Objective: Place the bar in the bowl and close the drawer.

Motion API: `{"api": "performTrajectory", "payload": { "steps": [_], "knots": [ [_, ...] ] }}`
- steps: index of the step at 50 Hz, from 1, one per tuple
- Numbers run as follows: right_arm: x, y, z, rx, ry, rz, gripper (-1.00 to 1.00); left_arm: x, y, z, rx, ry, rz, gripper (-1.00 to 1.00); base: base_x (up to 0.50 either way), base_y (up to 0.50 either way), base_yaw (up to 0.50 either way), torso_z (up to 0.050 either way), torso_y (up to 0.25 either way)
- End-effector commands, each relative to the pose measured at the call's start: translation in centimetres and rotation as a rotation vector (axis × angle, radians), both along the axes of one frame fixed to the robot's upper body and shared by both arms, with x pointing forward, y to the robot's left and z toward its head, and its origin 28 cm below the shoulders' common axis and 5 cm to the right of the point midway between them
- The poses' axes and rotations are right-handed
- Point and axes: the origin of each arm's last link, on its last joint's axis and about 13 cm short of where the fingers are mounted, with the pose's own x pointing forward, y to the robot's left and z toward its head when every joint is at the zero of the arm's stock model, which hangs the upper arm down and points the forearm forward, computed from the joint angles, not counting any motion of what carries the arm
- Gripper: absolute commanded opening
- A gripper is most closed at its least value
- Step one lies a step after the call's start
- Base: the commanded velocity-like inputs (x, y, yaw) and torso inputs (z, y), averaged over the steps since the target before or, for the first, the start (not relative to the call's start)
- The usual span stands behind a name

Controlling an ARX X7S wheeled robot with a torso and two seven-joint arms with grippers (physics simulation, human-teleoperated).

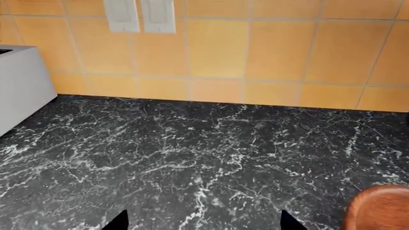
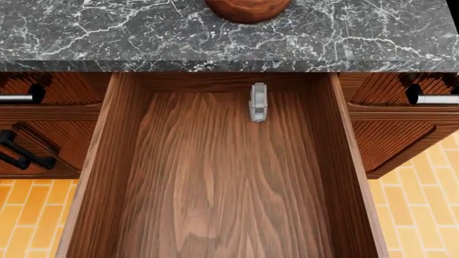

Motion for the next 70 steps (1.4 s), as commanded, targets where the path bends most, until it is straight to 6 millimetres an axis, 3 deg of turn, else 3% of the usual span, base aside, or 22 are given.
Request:
{"api": "performTrajectory", "payload": {
  "steps": [1,8,30,63,70],
  "knots": [
    [-0.7,-0.1,1.3,-0.003,-0.067,-0.03,-1.0,-0.6,0.0,0.8,-0.002,-0.016,0.003,1.0,0.0,0.0,0.0,0.0,0.0],
    [-1.3,0.0,2.7,0.075,-0.163,-0.022,-1.0,-0.7,0.0,1.0,-0.007,-0.024,0.001,1.0,0.0,0.0,0.0,0.0,0.0],
    [-1.7,0.1,4.4,0.214,-0.363,0.044,-1.0,-0.5,-0.2,0.8,-0.001,-0.02,-0.008,1.0,0.0,0.0,0.0,0.0,0.002],
    [-3.5,0.9,6.3,0.241,-0.429,0.099,-1.0,-0.7,-0.3,1.0,0.012,-0.02,-0.016,1.0,0.0,0.0,0.0,0.0,0.001],
    [-3.6,0.9,6.5,0.235,-0.435,0.101,-1.0,-0.7,-0.3,1.1,0.019,-0.024,-0.013,1.0,0.0,0.0,0.0,0.0,-0.235]
  ]
}}
